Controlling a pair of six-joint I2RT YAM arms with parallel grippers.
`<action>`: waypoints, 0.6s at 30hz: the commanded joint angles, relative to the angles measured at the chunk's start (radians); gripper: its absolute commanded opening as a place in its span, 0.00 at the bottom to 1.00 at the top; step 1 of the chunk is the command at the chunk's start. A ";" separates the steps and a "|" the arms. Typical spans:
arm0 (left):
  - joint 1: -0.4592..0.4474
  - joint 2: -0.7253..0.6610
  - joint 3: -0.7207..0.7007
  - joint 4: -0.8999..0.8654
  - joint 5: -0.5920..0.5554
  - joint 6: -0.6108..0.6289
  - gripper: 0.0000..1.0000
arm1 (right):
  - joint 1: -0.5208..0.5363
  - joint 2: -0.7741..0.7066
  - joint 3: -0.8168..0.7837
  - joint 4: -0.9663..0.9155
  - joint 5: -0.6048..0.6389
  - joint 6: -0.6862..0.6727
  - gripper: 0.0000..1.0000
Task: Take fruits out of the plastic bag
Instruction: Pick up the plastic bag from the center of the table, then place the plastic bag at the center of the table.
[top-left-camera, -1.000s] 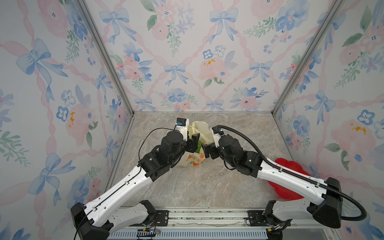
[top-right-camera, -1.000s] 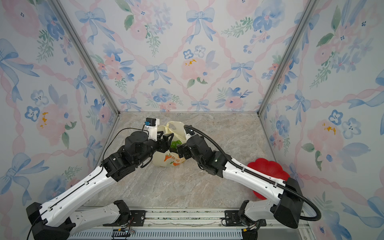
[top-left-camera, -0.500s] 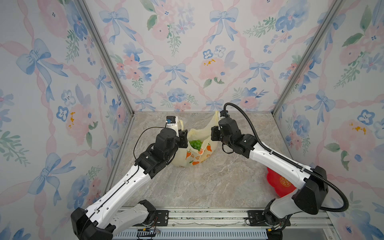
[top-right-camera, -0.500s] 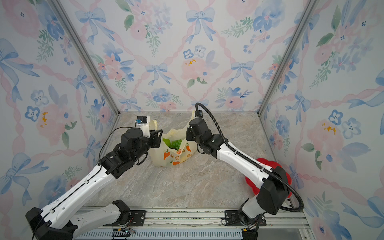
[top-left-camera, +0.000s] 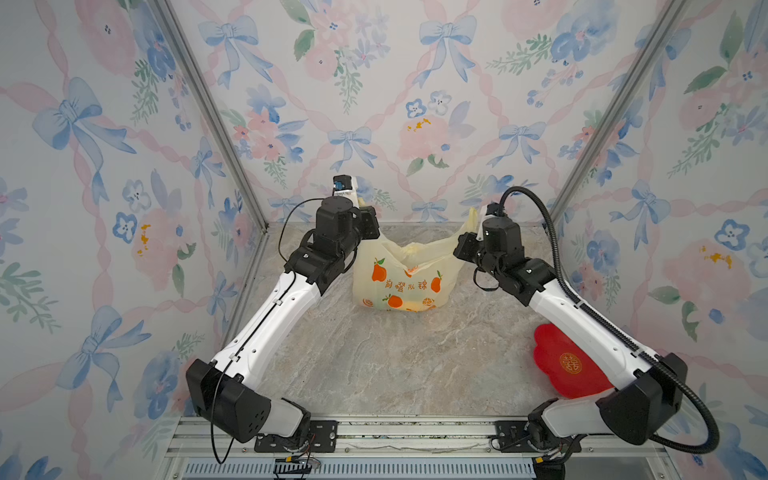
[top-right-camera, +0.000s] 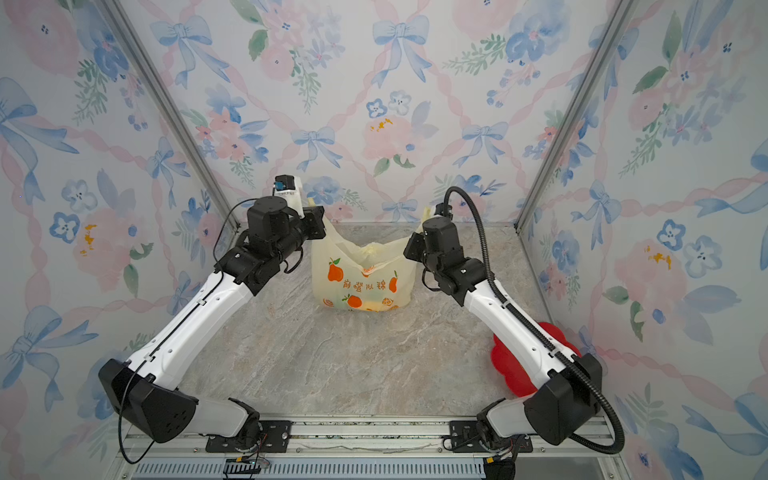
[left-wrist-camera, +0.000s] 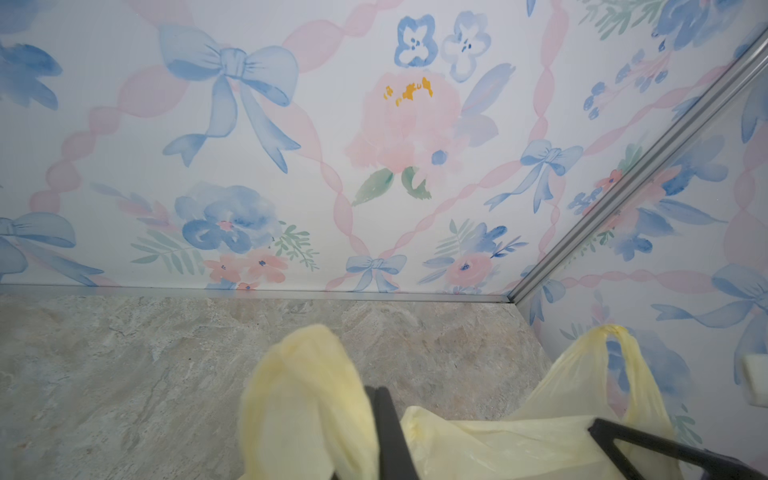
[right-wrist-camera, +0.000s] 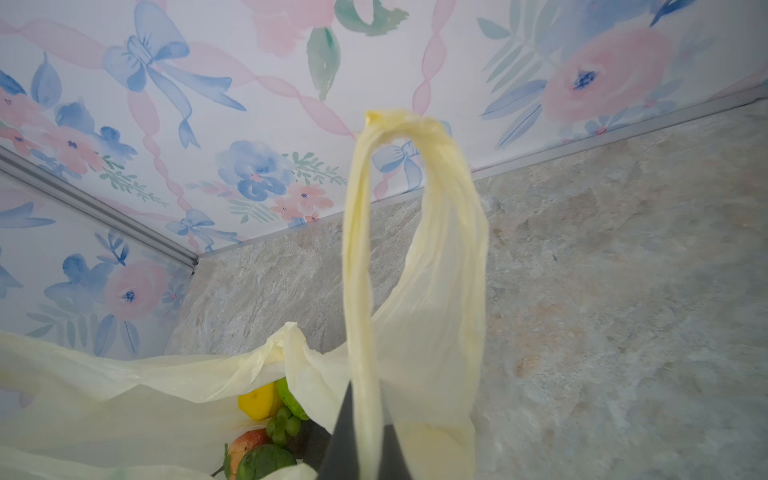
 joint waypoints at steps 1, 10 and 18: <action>0.067 -0.122 -0.133 0.081 -0.013 -0.033 0.00 | -0.059 -0.097 -0.108 0.022 0.010 0.018 0.00; 0.097 -0.250 -0.541 0.165 0.099 -0.139 0.00 | -0.032 -0.200 -0.347 0.068 -0.036 0.065 0.00; 0.098 -0.302 -0.685 0.035 0.073 -0.149 0.47 | 0.174 -0.275 -0.494 0.039 0.143 -0.037 0.00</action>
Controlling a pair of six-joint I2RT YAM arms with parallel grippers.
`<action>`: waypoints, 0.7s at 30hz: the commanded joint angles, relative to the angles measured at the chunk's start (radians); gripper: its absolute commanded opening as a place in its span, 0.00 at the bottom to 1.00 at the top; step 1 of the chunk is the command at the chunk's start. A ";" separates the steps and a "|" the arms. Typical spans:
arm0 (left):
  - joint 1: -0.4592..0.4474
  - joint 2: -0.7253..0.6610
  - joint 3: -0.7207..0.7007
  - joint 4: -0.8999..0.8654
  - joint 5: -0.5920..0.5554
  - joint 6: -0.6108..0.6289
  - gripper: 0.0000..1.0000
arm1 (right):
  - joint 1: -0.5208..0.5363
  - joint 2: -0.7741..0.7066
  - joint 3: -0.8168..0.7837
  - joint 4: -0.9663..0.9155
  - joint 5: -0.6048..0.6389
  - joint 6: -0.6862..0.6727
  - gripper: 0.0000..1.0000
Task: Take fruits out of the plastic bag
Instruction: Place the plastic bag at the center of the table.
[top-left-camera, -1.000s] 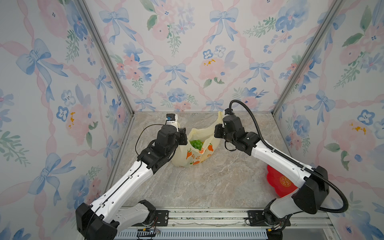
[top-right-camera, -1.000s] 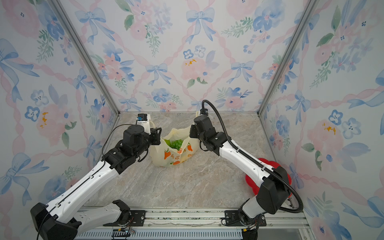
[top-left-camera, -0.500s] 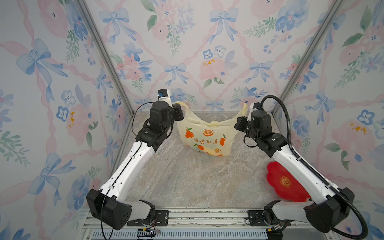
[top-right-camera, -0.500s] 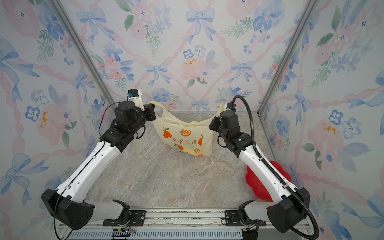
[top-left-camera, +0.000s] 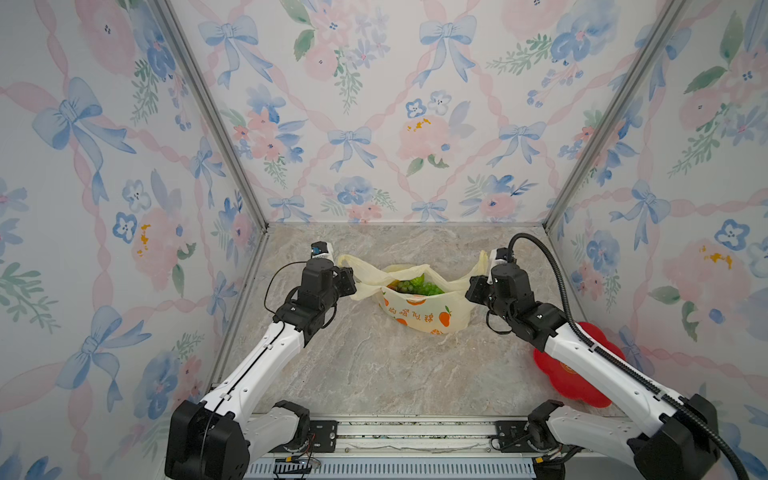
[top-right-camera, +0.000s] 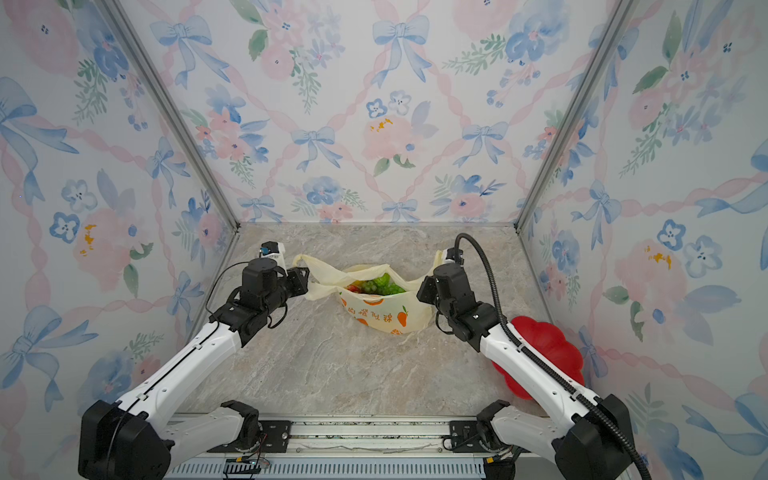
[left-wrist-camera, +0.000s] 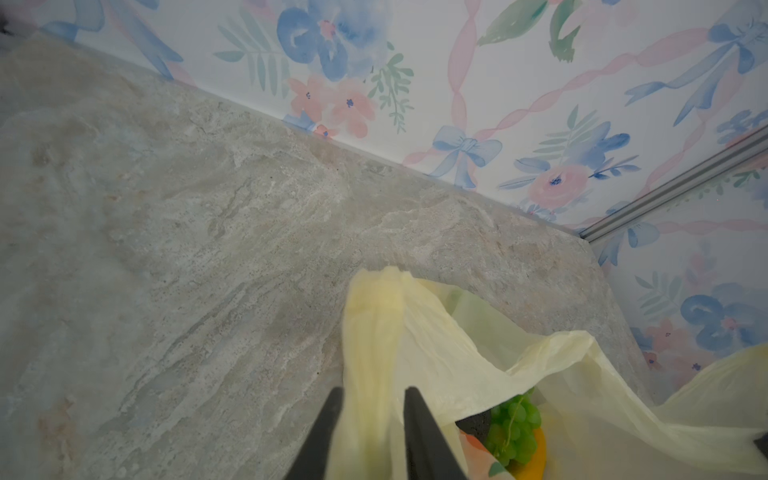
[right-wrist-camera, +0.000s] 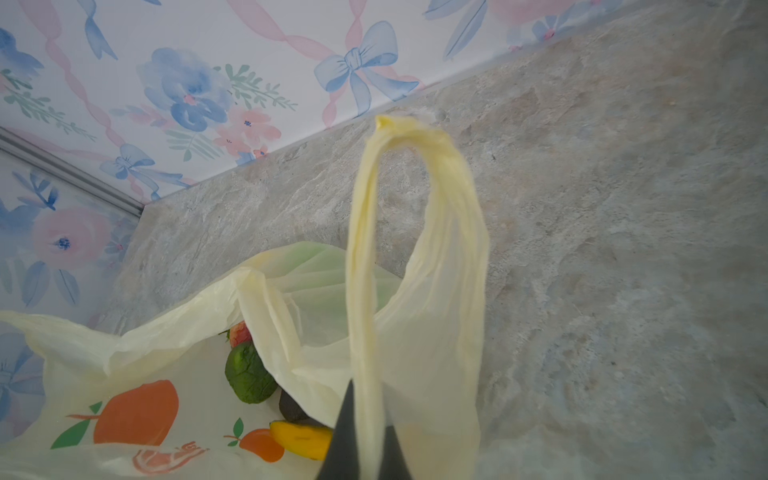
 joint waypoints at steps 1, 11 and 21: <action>0.005 -0.064 -0.047 -0.059 0.021 -0.013 0.53 | 0.080 -0.040 -0.059 -0.021 0.105 -0.057 0.00; 0.006 -0.278 0.075 -0.383 -0.054 0.108 0.98 | 0.140 -0.100 -0.091 -0.004 0.151 -0.094 0.00; -0.050 -0.203 0.376 -0.667 -0.254 0.190 0.95 | 0.202 -0.063 -0.037 0.000 0.186 -0.129 0.00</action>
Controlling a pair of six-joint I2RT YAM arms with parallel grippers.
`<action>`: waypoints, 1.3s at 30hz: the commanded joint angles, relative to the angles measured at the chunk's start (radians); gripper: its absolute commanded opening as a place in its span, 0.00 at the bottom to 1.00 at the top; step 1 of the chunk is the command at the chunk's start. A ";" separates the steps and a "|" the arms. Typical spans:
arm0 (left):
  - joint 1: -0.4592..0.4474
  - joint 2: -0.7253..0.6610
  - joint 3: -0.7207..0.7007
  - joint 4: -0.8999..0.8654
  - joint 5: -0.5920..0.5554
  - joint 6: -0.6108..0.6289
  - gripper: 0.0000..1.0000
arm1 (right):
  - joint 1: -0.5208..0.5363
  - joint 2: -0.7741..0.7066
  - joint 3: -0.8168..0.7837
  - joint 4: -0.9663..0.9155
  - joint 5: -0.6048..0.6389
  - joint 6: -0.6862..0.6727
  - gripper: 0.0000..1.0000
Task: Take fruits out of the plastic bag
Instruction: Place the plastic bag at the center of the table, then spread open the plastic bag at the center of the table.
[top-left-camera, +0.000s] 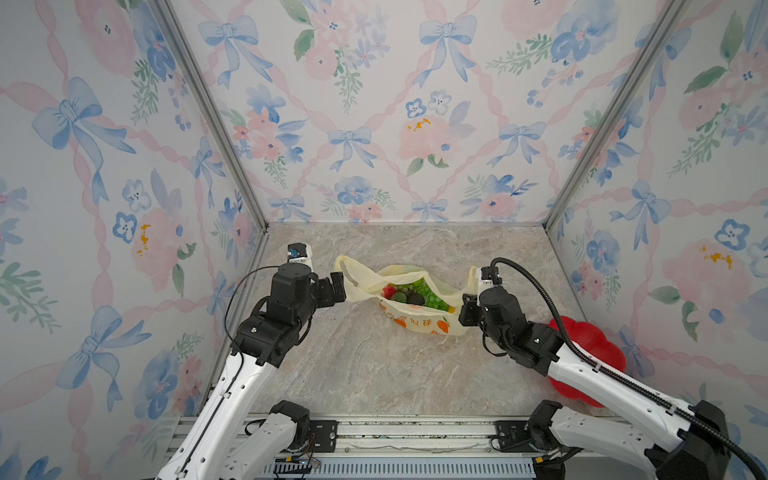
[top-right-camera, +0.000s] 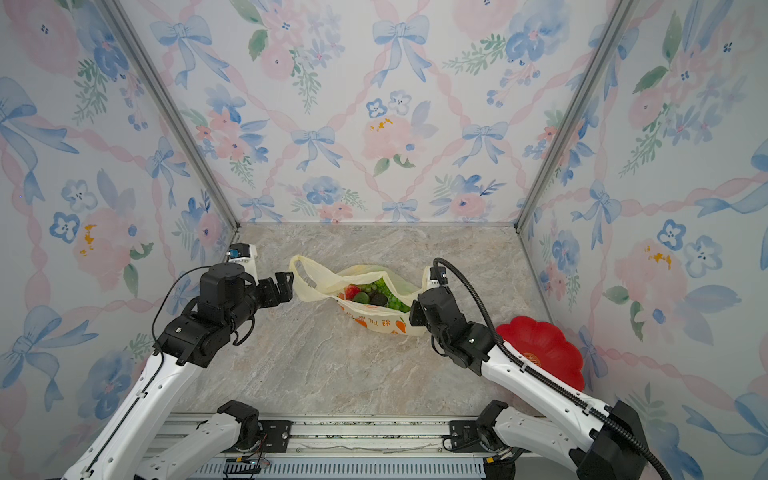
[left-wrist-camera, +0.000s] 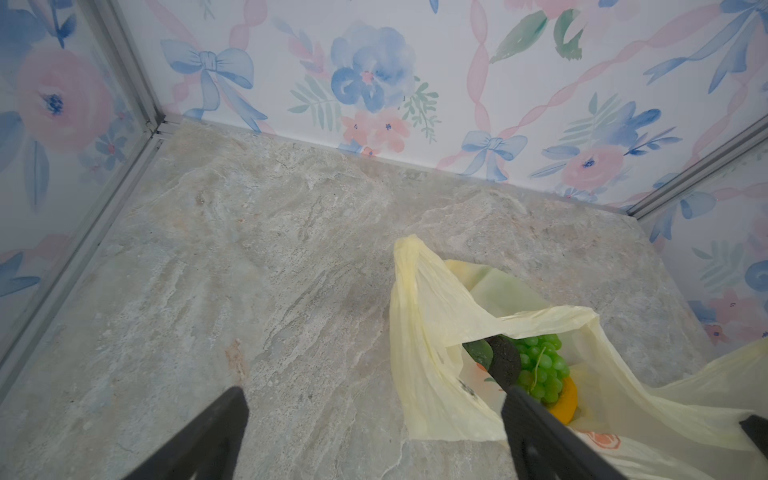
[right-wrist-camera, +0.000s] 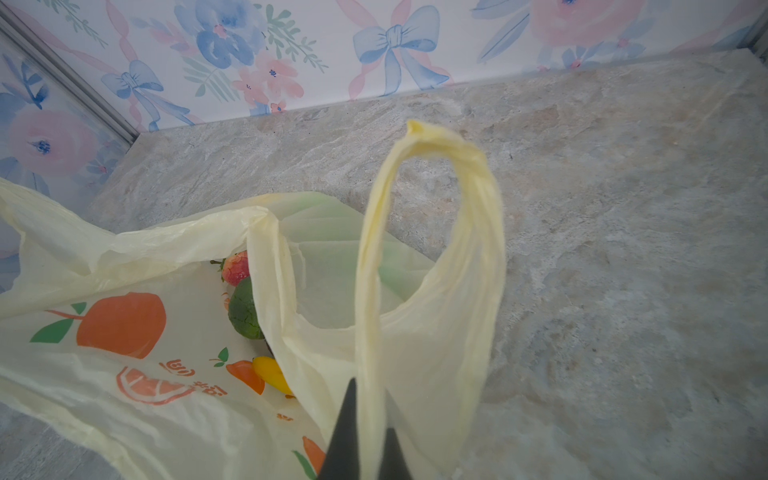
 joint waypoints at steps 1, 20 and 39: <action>-0.101 0.046 0.155 -0.175 -0.187 0.041 0.93 | 0.034 0.011 0.039 -0.001 0.050 -0.030 0.00; -0.485 0.754 0.483 -0.251 -0.475 0.087 0.98 | 0.092 -0.022 0.009 -0.003 0.123 -0.062 0.00; -0.300 0.912 0.361 -0.120 -0.338 0.011 0.81 | 0.083 -0.038 0.019 -0.020 0.146 -0.063 0.00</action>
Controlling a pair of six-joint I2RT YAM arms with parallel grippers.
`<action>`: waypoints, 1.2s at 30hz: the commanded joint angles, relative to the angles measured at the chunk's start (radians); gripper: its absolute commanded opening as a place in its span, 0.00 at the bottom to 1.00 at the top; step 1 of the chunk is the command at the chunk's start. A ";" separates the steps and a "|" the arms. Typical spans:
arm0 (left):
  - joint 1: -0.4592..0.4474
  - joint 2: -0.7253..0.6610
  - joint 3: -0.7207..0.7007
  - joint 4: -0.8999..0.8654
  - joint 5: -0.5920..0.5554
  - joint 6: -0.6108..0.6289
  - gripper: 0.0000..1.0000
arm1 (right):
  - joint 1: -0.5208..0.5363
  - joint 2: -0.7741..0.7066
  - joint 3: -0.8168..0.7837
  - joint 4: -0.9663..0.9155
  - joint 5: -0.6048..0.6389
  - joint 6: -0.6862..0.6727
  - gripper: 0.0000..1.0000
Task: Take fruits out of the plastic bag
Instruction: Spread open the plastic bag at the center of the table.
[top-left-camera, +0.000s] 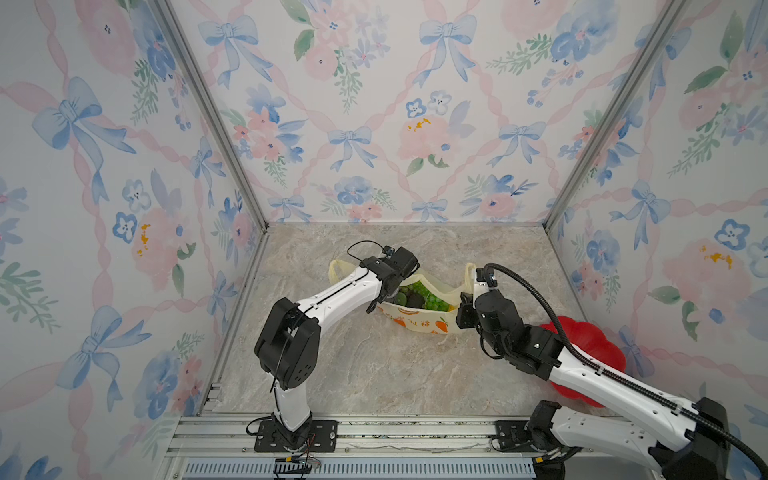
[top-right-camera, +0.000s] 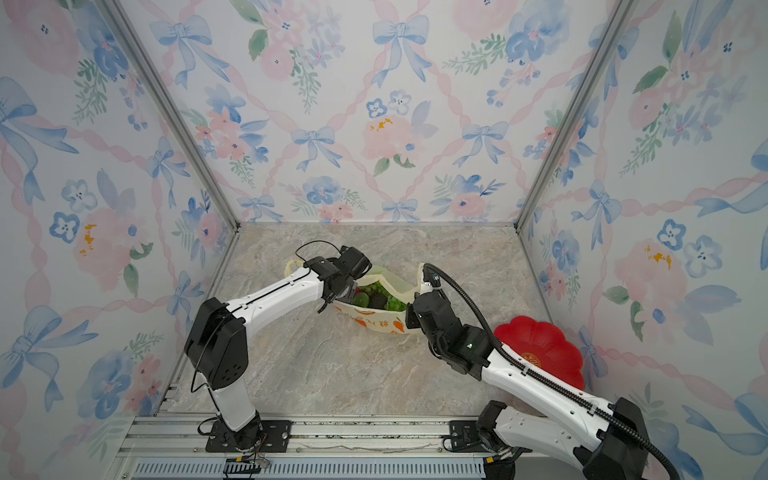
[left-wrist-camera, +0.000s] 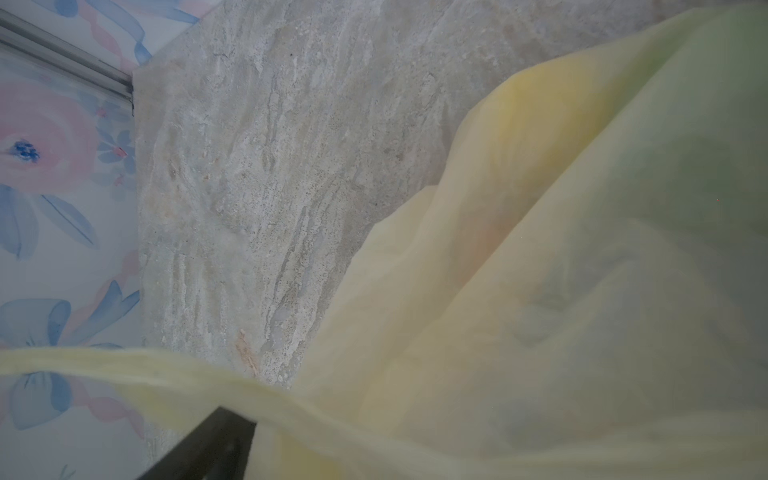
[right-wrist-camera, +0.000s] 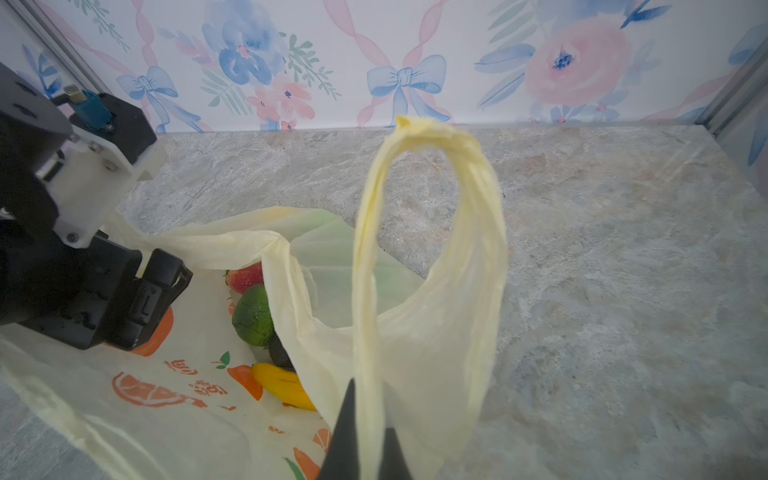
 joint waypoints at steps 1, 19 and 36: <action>0.037 -0.001 -0.029 0.079 0.045 -0.014 0.79 | -0.003 -0.019 0.004 -0.031 0.031 0.005 0.00; 0.297 -0.454 -0.454 0.634 0.366 -0.152 0.00 | -0.313 0.098 0.074 0.096 -0.287 0.049 0.00; 0.273 -0.567 -0.583 0.682 0.488 -0.168 0.00 | -0.262 -0.005 0.195 -0.329 -0.145 -0.090 0.92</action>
